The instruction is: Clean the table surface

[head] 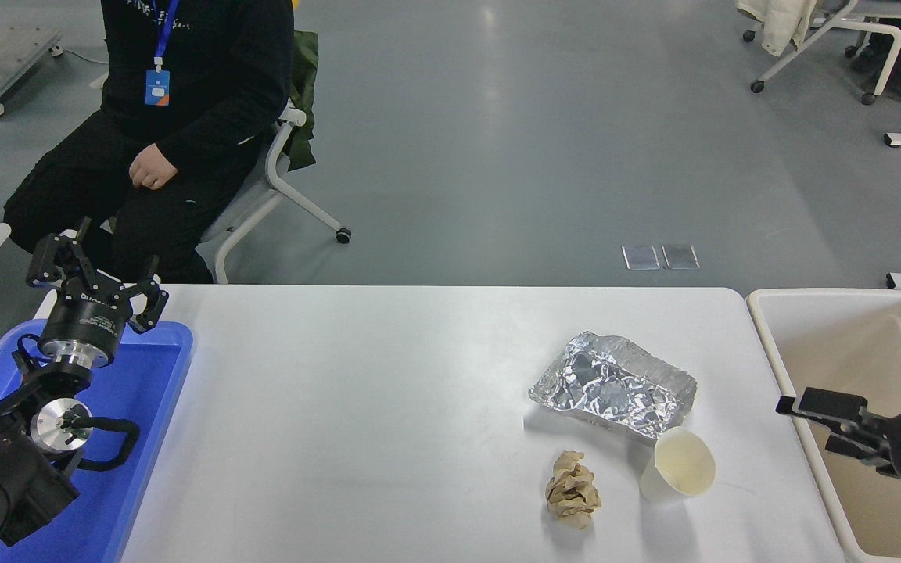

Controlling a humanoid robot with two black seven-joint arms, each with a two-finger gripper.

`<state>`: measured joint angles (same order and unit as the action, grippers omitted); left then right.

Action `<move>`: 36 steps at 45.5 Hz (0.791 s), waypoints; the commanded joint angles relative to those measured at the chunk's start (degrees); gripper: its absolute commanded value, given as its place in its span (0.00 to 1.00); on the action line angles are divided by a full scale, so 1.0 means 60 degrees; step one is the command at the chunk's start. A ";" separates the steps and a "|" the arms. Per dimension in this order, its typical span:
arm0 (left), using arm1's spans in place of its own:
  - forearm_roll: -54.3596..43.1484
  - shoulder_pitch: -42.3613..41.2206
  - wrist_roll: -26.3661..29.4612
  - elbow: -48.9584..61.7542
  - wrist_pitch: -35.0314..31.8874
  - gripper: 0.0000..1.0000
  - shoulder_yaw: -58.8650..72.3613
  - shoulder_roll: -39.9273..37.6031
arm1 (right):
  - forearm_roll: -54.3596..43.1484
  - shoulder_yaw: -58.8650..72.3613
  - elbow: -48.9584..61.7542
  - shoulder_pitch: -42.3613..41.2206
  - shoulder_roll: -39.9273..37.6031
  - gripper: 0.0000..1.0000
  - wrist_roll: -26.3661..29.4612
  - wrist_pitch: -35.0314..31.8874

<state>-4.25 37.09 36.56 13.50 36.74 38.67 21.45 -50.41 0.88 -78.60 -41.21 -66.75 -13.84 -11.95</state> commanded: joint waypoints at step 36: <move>0.0005 0.0000 0.0000 -0.0009 0.0000 1.00 0.0000 0.0000 | 0.0946 0.0030 -0.0640 -0.0002 0.1340 0.99 0.1956 0.0424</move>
<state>-4.24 37.09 36.56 13.50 36.74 38.67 21.45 -45.46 1.25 -82.34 -41.02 -59.71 -3.19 -9.65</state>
